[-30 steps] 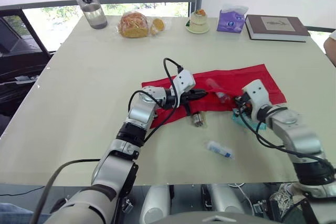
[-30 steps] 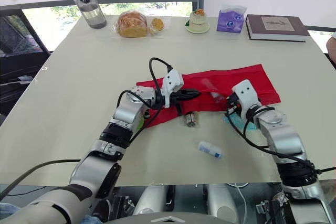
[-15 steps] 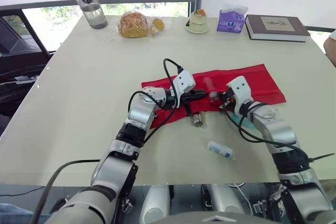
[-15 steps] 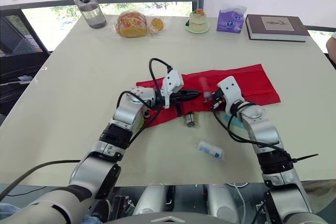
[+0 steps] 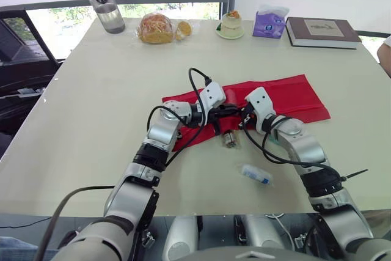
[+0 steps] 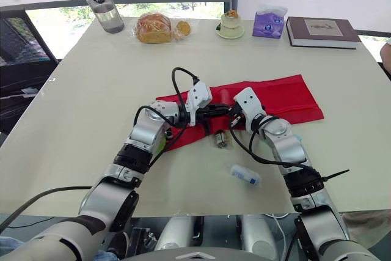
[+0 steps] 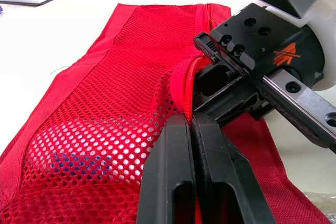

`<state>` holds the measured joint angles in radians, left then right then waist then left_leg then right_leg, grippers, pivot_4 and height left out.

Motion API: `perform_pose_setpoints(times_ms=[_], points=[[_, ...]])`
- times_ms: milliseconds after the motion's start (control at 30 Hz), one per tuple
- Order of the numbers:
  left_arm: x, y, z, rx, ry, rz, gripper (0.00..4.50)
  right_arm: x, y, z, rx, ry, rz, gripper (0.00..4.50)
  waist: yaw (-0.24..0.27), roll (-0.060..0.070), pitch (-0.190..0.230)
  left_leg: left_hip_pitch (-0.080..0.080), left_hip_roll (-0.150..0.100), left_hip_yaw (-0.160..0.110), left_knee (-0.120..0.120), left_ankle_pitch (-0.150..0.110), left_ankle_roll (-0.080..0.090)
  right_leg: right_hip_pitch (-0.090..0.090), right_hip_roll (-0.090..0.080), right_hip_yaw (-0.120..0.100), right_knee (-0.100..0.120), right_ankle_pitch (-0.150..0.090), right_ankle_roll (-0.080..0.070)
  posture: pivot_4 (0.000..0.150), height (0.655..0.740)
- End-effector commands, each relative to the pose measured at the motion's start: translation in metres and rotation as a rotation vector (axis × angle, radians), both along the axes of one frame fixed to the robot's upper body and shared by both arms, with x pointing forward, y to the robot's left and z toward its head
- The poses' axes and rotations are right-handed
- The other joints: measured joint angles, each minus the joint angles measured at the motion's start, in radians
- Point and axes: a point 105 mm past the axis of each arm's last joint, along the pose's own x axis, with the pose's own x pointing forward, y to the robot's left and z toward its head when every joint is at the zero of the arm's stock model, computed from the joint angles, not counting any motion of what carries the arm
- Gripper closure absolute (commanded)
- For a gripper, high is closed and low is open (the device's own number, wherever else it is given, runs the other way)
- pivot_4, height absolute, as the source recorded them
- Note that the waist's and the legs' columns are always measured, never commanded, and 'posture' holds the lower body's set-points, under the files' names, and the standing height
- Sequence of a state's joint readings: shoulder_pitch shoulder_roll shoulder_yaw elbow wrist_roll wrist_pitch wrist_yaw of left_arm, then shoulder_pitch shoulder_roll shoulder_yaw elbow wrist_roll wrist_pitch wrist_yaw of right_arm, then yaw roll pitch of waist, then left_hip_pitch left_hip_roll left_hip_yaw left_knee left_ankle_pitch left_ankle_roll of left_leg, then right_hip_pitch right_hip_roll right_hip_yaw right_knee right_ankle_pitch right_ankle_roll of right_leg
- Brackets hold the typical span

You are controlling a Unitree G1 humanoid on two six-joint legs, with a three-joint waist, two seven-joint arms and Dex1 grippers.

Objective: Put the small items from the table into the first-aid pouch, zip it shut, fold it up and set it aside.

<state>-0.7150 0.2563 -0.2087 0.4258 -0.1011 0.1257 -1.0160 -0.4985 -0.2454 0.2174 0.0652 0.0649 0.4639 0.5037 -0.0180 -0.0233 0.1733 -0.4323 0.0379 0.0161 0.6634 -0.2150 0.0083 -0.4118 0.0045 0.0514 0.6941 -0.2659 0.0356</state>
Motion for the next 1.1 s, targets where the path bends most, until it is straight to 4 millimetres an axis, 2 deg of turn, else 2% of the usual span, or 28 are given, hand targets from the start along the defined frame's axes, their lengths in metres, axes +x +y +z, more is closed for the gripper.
perform_pose_setpoints(times_ms=[33,167,333,433,533,600,667,767,900,933,1000,1033,1067,1100], points=[[-0.003,-0.006,0.010,-0.015,-0.051,-0.026,4.50,-0.003,0.001,0.018,0.014,-0.074,0.027,4.45,0.000,0.000,0.000,0.000,0.000,0.000,0.000,0.000,0.000,0.000,0.000,0.000,0.000,0.000,0.000,0.150,0.7400],[0.005,0.004,0.013,-0.013,-0.053,0.004,4.50,-0.014,-0.016,0.023,-0.084,-0.136,0.066,4.45,0.003,0.000,0.000,-0.001,0.000,0.000,0.000,0.000,0.000,0.000,-0.001,0.000,-0.001,0.000,0.000,0.150,0.7400],[0.023,0.025,0.019,0.000,-0.074,0.082,4.50,-0.031,-0.035,0.043,-0.030,-0.145,0.072,4.45,-0.001,0.000,0.000,0.000,0.000,-0.001,0.000,0.000,0.000,0.000,0.001,0.000,0.000,0.000,0.000,0.150,0.7400],[0.028,0.032,0.021,0.004,-0.081,0.102,4.50,-0.050,-0.049,0.053,0.033,-0.177,0.123,4.45,0.000,0.000,0.000,0.000,0.001,0.000,0.000,0.000,0.000,0.000,0.001,0.000,0.000,0.000,0.000,0.150,0.7400],[0.030,0.040,0.020,0.013,-0.084,0.116,4.50,-0.077,-0.074,0.064,0.102,-0.239,0.208,4.45,0.004,0.000,0.000,0.000,0.000,-0.001,0.000,0.000,0.000,0.000,0.001,-0.001,-0.001,0.000,0.001,0.150,0.7400],[0.031,0.045,0.018,0.020,-0.083,0.124,4.50,-0.089,-0.093,0.070,0.125,-0.197,0.232,4.45,0.005,0.000,0.001,-0.001,0.000,-0.001,-0.001,0.000,0.000,0.000,0.000,-0.001,-0.002,0.000,0.001,0.150,0.7400],[0.034,0.052,0.017,0.032,-0.084,0.141,4.50,-0.103,-0.116,0.084,0.160,-0.155,0.277,4.45,0.004,0.000,0.001,0.000,-0.001,0.001,-0.001,0.000,0.000,0.000,-0.002,0.001,-0.002,0.000,0.001,0.150,0.7400],[0.037,0.064,0.015,0.044,-0.083,0.165,4.50,-0.132,-0.144,0.097,0.122,-0.061,0.371,3.69,0.003,-0.001,0.001,0.000,0.000,0.001,0.000,0.000,0.001,0.001,-0.001,0.001,-0.002,0.000,0.001,0.150,0.7400],[0.045,0.082,0.010,0.062,-0.073,0.221,4.50,-0.161,-0.170,0.122,0.059,0.061,0.439,2.15,-0.002,0.000,0.002,0.002,0.000,0.001,-0.003,0.000,0.001,0.001,0.001,0.001,-0.001,0.000,0.000,0.150,0.7400],[0.048,0.087,0.009,0.063,-0.067,0.250,4.50,-0.163,-0.177,0.132,0.036,0.051,0.436,1.88,-0.004,0.000,0.002,0.002,0.000,0.001,-0.003,0.000,0.001,0.001,0.001,0.001,-0.001,0.000,0.000,0.150,0.7400],[0.052,0.092,0.006,0.063,-0.056,0.284,4.50,-0.165,-0.191,0.152,0.008,0.024,0.416,1.03,-0.007,-0.001,0.002,0.003,0.000,0.001,-0.003,0.000,0.001,0.001,0.001,0.001,-0.001,-0.002,0.003,0.150,0.7400],[0.053,0.093,0.006,0.063,-0.055,0.288,4.50,-0.166,-0.196,0.159,0.000,0.018,0.407,0.79,-0.007,-0.001,0.002,0.002,0.000,0.001,-0.003,0.000,0.001,0.001,0.001,0.001,-0.001,-0.002,0.003,0.150,0.7400],[0.054,0.093,0.007,0.065,-0.056,0.285,4.50,-0.168,-0.202,0.165,-0.013,0.021,0.400,0.28,-0.008,-0.001,0.002,0.002,0.000,0.001,-0.003,0.000,0.001,0.001,0.001,0.001,-0.001,-0.002,0.004,0.150,0.7400],[0.054,0.093,0.007,0.067,-0.058,0.282,4.50,-0.170,-0.205,0.169,-0.022,0.026,0.398,0.12,-0.007,-0.001,0.002,0.002,0.000,0.001,-0.002,0.000,0.001,0.001,0.000,0.001,-0.001,-0.002,0.004,0.150,0.7400]])
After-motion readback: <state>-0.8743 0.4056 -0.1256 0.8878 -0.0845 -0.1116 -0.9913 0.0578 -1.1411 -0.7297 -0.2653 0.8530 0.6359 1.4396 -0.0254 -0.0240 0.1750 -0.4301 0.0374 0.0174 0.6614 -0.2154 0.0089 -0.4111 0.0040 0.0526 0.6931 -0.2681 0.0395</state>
